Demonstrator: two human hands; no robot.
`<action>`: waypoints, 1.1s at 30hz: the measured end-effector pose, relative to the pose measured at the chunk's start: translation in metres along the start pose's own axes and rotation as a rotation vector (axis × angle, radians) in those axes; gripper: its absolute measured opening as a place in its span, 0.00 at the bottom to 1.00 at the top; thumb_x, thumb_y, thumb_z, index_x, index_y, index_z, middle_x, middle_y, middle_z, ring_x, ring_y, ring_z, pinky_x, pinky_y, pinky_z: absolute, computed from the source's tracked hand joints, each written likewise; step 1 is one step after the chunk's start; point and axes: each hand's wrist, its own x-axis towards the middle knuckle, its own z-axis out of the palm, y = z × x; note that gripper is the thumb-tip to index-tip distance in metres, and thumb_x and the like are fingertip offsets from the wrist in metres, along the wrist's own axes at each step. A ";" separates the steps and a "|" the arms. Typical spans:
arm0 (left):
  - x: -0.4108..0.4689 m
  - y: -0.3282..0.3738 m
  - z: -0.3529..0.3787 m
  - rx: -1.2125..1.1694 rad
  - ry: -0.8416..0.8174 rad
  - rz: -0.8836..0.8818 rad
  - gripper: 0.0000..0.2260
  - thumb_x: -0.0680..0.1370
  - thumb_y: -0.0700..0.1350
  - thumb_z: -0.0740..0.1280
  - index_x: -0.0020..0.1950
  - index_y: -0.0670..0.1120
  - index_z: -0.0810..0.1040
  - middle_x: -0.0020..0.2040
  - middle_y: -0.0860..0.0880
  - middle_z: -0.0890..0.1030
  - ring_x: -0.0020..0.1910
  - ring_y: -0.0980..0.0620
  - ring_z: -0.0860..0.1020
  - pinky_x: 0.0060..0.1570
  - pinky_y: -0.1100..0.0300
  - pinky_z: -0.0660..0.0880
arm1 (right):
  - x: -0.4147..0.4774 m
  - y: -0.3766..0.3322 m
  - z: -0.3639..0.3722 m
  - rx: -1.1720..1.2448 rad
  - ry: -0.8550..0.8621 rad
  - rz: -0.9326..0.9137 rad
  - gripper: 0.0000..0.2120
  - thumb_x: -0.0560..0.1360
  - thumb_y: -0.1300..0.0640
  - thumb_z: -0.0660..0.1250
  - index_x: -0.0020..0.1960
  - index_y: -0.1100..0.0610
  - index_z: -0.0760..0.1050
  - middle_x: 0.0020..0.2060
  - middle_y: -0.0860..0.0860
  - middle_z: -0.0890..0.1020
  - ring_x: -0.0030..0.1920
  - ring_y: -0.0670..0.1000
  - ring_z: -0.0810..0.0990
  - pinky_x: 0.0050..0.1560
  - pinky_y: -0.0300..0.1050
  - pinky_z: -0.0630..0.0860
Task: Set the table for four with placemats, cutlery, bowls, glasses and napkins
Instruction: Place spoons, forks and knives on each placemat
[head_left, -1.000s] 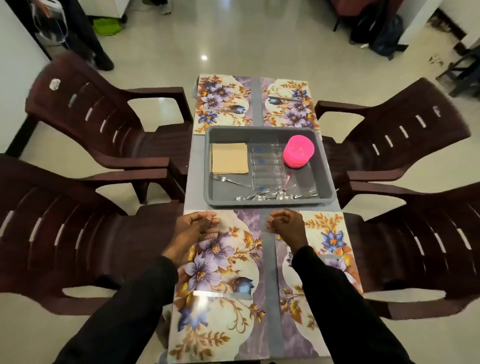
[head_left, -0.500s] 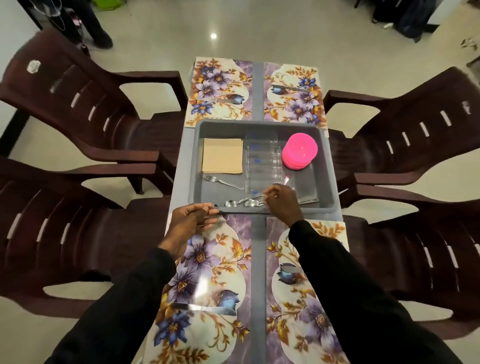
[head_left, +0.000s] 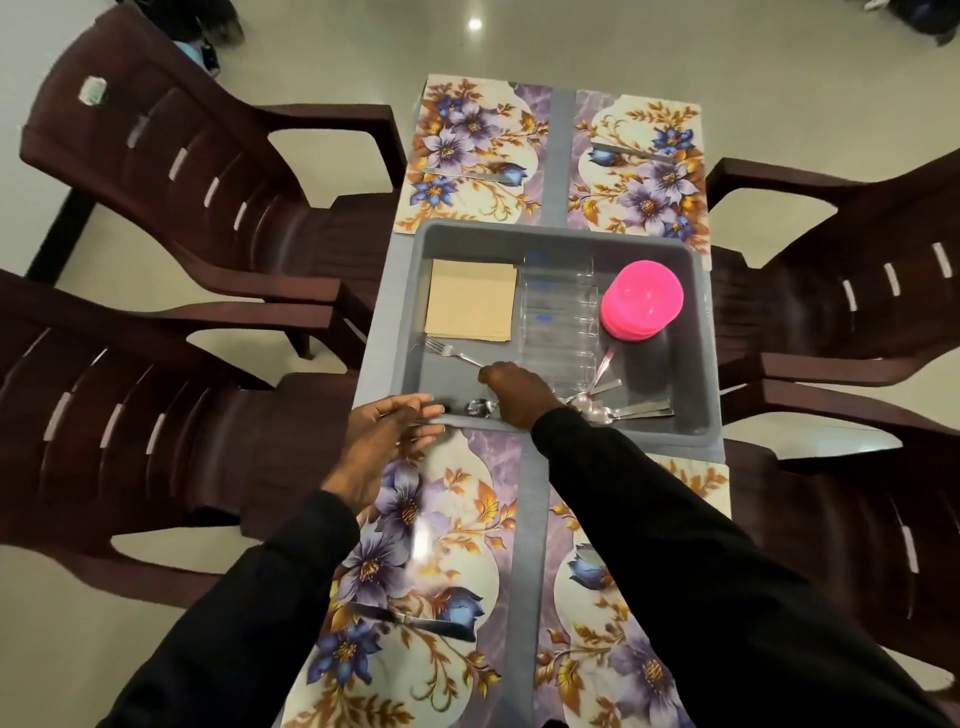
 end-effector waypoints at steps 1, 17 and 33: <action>0.001 0.000 -0.001 -0.004 0.007 -0.004 0.10 0.82 0.41 0.67 0.60 0.38 0.82 0.56 0.40 0.86 0.53 0.39 0.84 0.44 0.60 0.83 | 0.003 -0.002 -0.002 -0.040 -0.013 -0.013 0.18 0.75 0.72 0.62 0.64 0.63 0.74 0.60 0.61 0.77 0.60 0.62 0.78 0.55 0.54 0.77; 0.003 -0.005 0.006 0.025 -0.020 -0.009 0.11 0.83 0.41 0.65 0.62 0.39 0.82 0.56 0.42 0.86 0.54 0.40 0.85 0.44 0.61 0.83 | -0.004 -0.003 -0.015 -0.237 -0.046 -0.054 0.12 0.78 0.70 0.62 0.58 0.61 0.75 0.54 0.61 0.79 0.51 0.63 0.81 0.49 0.54 0.76; -0.001 -0.004 -0.004 -0.029 0.035 0.010 0.10 0.83 0.39 0.65 0.61 0.37 0.81 0.55 0.40 0.86 0.47 0.43 0.85 0.44 0.60 0.84 | 0.050 -0.034 -0.013 -0.056 0.079 0.242 0.13 0.76 0.66 0.68 0.60 0.61 0.77 0.56 0.59 0.82 0.57 0.61 0.82 0.53 0.51 0.78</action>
